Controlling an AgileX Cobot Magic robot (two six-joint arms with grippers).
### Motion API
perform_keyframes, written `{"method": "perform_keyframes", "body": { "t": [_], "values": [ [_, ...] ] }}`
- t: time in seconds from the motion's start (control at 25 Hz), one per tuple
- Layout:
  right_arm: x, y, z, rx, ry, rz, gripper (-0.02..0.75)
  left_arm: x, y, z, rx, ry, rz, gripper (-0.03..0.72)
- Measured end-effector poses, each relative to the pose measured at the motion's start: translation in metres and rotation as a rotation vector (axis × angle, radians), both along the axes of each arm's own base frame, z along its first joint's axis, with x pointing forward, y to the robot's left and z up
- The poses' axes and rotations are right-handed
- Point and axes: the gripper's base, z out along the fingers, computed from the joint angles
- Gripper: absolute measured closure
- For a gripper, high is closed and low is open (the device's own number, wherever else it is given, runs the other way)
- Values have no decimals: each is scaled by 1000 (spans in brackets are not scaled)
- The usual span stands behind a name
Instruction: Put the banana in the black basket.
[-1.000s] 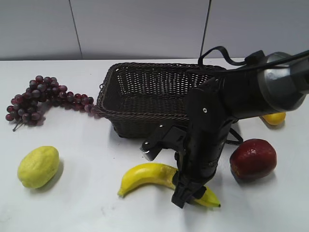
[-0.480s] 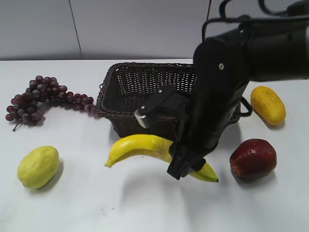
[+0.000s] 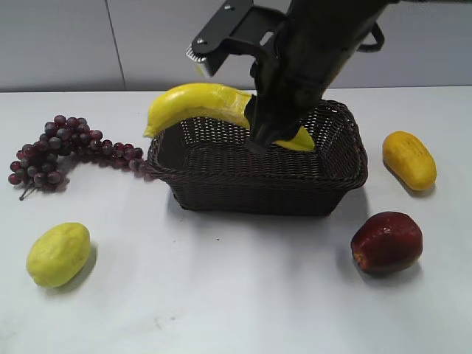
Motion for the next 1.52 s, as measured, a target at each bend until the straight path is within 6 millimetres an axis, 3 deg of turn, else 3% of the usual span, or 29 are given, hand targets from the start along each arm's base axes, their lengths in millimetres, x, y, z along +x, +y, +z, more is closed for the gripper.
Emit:
{"method": "perform_keyframes", "body": {
  "t": [0.16, 0.28, 0.4, 0.52, 0.68, 0.72, 0.8, 0.88, 1.16, 1.32, 1.52],
  "values": [
    [41, -2, -10, -96, -91, -13, 427, 0, 0, 0, 0, 0, 0, 133],
    [71, -4, -30, -178, -148, -3, 427, 0, 0, 0, 0, 0, 0, 133],
    [87, 0, -55, -228, -155, 16, 427, 0, 0, 0, 0, 0, 0, 133],
    [90, 4, -74, -227, -109, 10, 427, 0, 0, 0, 0, 0, 0, 133],
    [91, 6, -83, -225, -86, 7, 403, 0, 0, 0, 0, 0, 0, 133],
    [91, 6, -83, -225, -86, 7, 357, 0, 0, 0, 0, 0, 0, 133],
    [91, 6, -83, -226, -91, 10, 188, 0, 0, 0, 0, 0, 0, 133],
    [93, 6, -83, -231, -107, 18, 128, 0, 0, 0, 0, 0, 0, 133],
    [91, 0, -82, -246, -68, -62, 120, 0, 0, 0, 5, 0, 3, 133],
    [94, -25, -64, -285, -8, -200, 120, 0, 0, 0, 5, 0, 3, 133],
    [111, -98, -32, -233, 131, -535, 120, 0, 0, 0, 0, 0, 0, 133]
  ]
}}
